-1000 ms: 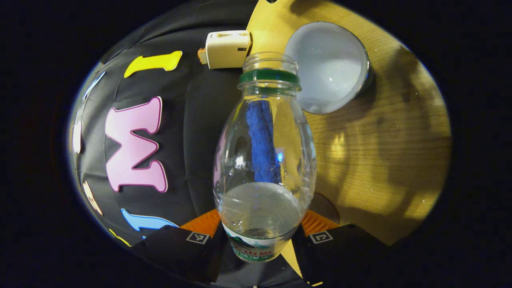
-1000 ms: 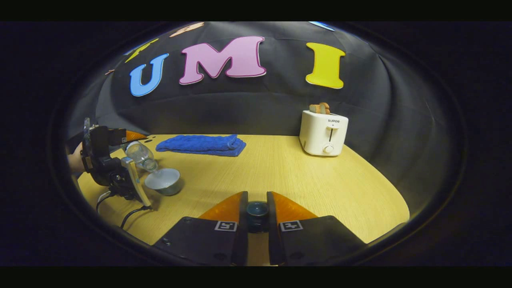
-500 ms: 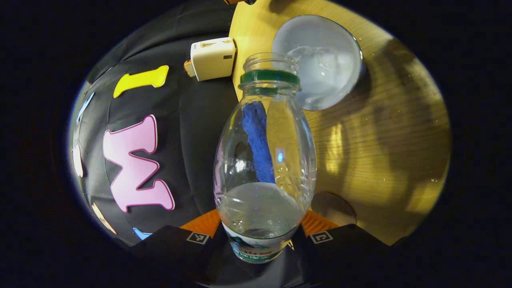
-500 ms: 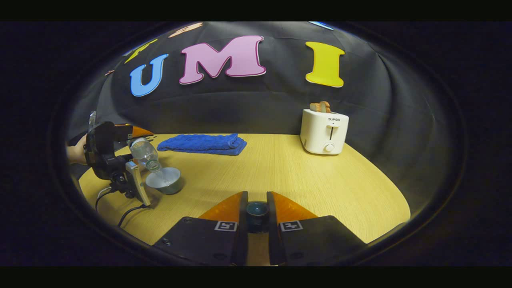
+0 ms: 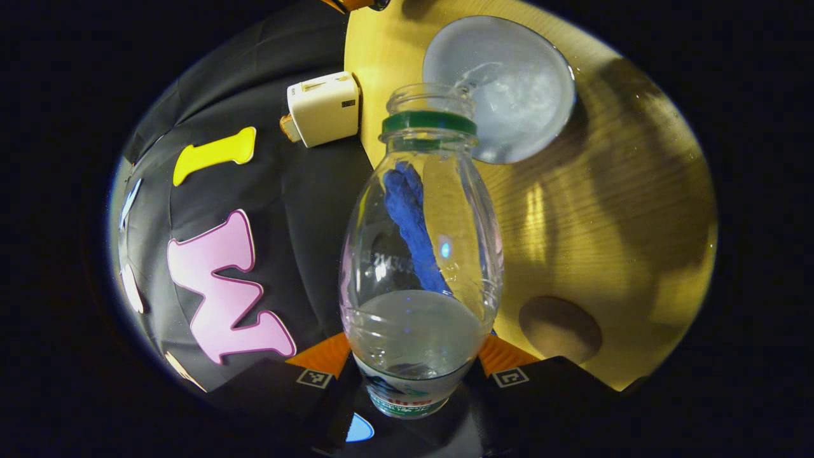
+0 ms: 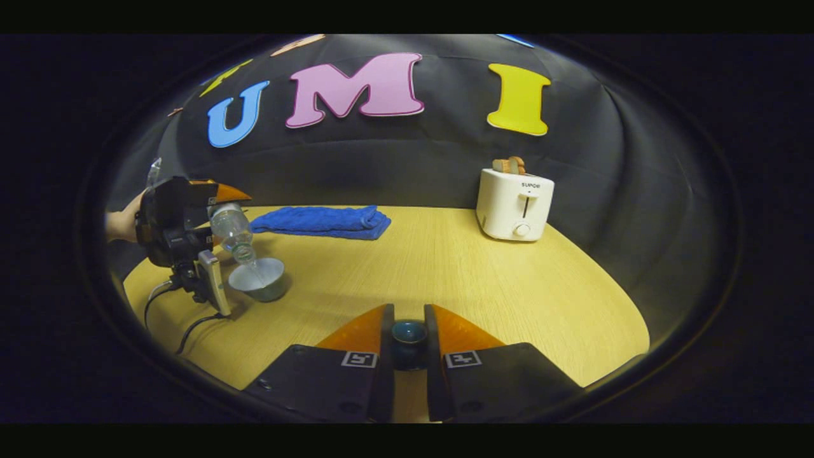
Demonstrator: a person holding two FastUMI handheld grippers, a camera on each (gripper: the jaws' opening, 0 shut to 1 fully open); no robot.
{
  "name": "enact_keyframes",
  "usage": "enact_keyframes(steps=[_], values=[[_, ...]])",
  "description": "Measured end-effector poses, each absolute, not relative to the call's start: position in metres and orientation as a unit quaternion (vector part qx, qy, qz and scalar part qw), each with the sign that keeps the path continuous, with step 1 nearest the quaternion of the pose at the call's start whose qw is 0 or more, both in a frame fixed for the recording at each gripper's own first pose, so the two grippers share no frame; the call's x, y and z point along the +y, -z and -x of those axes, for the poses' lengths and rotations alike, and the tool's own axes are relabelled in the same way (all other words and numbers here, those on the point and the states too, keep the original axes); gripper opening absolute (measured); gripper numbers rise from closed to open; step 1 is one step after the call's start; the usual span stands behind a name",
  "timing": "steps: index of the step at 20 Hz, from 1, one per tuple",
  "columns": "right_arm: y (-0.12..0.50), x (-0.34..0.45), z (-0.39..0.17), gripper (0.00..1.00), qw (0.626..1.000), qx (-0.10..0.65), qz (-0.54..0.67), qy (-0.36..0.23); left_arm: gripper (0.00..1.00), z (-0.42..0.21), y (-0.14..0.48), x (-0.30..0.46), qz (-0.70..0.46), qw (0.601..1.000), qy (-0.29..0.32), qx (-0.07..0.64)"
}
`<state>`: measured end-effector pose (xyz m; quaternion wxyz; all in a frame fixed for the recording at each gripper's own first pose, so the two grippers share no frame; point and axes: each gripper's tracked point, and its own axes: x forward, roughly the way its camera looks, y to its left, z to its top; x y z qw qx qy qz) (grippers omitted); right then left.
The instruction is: Open the teacup lid with one hand, grasp the water bottle and pour water into the teacup with the other hand; after pouring, place the water bottle on the coaster and then close the teacup lid.
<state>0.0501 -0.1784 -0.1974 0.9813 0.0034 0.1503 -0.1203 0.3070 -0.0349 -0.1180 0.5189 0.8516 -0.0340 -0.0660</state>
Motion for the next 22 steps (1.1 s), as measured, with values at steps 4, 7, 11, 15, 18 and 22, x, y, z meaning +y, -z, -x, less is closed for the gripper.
enact_keyframes(steps=[4,7,11,15,18,22], values=[[0.199,-0.173,-0.047,0.19,0.982,0.155,-0.001,0.111,0.76,-0.310,0.112,-0.040,-0.870,0.485,0.074,-0.048],[0.201,-0.170,-0.047,0.19,0.982,0.157,-0.004,0.106,0.76,-0.309,0.113,-0.045,-0.881,0.461,0.083,-0.062],[0.201,-0.166,-0.046,0.19,0.982,0.155,-0.008,0.104,0.76,-0.306,0.110,-0.054,-0.894,0.432,0.090,-0.084],[0.204,-0.163,-0.045,0.19,0.982,0.158,-0.009,0.099,0.76,-0.305,0.111,-0.058,-0.904,0.405,0.097,-0.097],[0.203,-0.163,-0.045,0.19,0.983,0.157,-0.012,0.097,0.76,-0.305,0.108,-0.059,-0.911,0.387,0.100,-0.105],[0.202,-0.164,-0.046,0.19,0.982,0.158,-0.019,0.098,0.76,-0.309,0.102,-0.060,-0.916,0.370,0.095,-0.123]])
